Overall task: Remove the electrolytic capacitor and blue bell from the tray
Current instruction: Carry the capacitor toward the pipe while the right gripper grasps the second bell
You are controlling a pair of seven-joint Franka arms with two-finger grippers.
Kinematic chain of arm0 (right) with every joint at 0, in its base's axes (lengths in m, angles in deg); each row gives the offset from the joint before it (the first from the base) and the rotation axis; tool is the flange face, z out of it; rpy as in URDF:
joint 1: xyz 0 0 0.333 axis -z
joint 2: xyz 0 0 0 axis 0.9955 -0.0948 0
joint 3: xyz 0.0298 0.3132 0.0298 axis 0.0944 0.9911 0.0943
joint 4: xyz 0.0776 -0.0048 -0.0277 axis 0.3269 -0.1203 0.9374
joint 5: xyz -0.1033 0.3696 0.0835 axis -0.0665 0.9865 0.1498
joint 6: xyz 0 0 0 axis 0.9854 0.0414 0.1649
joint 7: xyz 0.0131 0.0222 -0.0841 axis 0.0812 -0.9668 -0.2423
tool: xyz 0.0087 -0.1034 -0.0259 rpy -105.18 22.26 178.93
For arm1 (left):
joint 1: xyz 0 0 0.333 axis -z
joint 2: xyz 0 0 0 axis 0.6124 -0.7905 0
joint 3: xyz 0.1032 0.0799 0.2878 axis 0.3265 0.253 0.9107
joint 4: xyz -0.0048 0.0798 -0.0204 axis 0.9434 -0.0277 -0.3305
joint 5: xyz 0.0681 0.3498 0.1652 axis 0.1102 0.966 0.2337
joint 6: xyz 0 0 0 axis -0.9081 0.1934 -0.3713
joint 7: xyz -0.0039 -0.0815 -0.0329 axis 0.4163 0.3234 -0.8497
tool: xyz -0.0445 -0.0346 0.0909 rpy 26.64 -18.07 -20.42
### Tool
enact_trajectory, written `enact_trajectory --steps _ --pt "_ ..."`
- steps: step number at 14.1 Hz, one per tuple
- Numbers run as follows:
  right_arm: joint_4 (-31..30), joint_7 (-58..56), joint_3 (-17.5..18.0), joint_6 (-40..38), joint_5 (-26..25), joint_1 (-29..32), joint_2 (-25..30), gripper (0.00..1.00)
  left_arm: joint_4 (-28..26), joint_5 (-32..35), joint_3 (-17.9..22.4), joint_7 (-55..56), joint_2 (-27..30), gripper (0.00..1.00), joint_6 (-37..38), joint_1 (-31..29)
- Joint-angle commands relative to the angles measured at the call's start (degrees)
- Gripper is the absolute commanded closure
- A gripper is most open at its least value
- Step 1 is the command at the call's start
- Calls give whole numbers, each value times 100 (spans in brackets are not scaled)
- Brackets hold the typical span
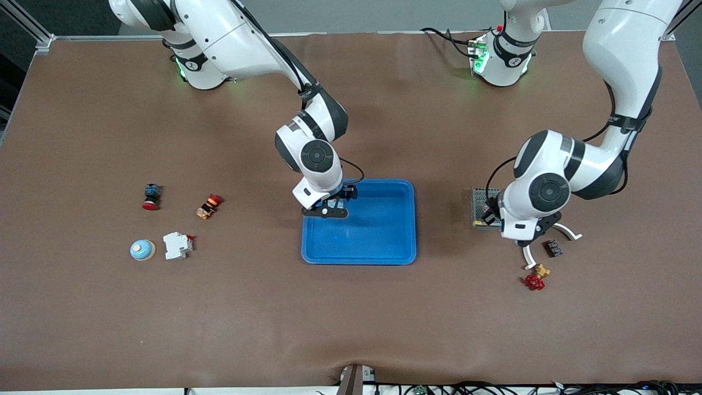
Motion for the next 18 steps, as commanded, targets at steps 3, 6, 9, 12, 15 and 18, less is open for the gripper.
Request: enact_trajectory --steps 3,6,9,12,15,18 --pt "-1 72 -54 253 -107 -59 -129 0 -665 2 -68 -920 532 100 -101 -649" --pt "-1 72 -54 272 -107 -41 -138 0 -955 387 -68 -1062 532 100 -346 -992" --pt "8 72 -54 324 -116 -50 -200 0 -1271 809 -68 -1062 410 100 -969 -1264" --pt "-1 72 -54 421 -125 -59 -244 0 -1413 907 -25 -1062 252 100 -1515 -1300" --pt "8 72 -54 430 -125 -50 -244 11 -1430 1450 -7 -1062 41 100 -1770 -1581" --pt "17 64 -54 412 -125 -7 -244 40 -1404 1522 -7 -1027 -92 94 -1903 -1617"
